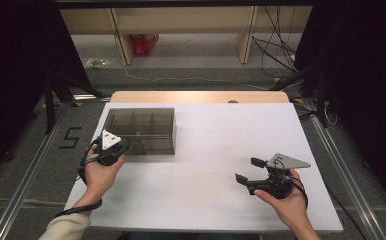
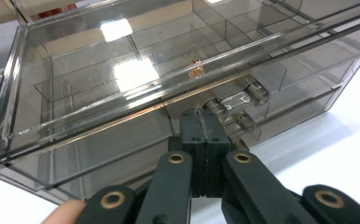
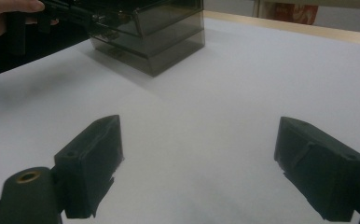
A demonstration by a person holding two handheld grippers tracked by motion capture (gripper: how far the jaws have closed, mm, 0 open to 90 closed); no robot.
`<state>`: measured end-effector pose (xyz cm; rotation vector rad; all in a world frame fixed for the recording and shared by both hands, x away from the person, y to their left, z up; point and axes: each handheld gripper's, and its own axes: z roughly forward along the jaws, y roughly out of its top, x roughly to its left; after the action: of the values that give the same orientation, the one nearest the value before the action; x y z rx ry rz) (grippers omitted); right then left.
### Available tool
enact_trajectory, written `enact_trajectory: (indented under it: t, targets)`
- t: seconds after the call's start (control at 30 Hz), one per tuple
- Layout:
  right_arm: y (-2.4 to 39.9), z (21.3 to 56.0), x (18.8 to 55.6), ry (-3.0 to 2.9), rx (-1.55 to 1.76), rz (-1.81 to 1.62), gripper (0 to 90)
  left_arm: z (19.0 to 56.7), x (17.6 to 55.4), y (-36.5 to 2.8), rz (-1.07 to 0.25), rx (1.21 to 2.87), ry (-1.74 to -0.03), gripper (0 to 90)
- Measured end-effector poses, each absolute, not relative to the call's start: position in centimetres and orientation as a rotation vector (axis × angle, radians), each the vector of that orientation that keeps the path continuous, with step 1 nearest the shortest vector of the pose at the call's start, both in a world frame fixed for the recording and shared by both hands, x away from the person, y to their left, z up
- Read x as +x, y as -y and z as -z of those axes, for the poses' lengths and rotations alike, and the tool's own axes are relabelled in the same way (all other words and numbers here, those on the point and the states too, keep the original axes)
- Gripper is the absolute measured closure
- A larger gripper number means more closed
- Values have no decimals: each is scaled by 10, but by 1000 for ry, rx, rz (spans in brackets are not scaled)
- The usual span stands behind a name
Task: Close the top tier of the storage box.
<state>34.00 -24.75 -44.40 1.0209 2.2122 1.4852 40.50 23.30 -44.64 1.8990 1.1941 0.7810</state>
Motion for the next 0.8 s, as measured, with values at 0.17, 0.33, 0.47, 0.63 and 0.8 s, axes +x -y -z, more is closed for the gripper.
enact_trajectory:
  t: [0.17, 0.33, 0.47, 0.63, 0.8]
  targets:
    - [248, 444, 340, -2212, 1020, -1486, 160, 446, 408, -232, -782, 1901, -1193, 900]
    - [248, 444, 340, -2212, 1020, -1486, 160, 446, 408, -231, -785, 1898, -1190, 900]
    - [248, 444, 340, -2212, 1020, -1485, 160, 446, 407, -231, -784, 1898, -1191, 900]
    - [248, 444, 340, -2213, 1020, -1485, 160, 446, 407, -232, -783, 1902, -1190, 900]
    - [248, 444, 340, -2211, 1020, -1487, 160, 447, 406, -234, -780, 1897, -1199, 898]
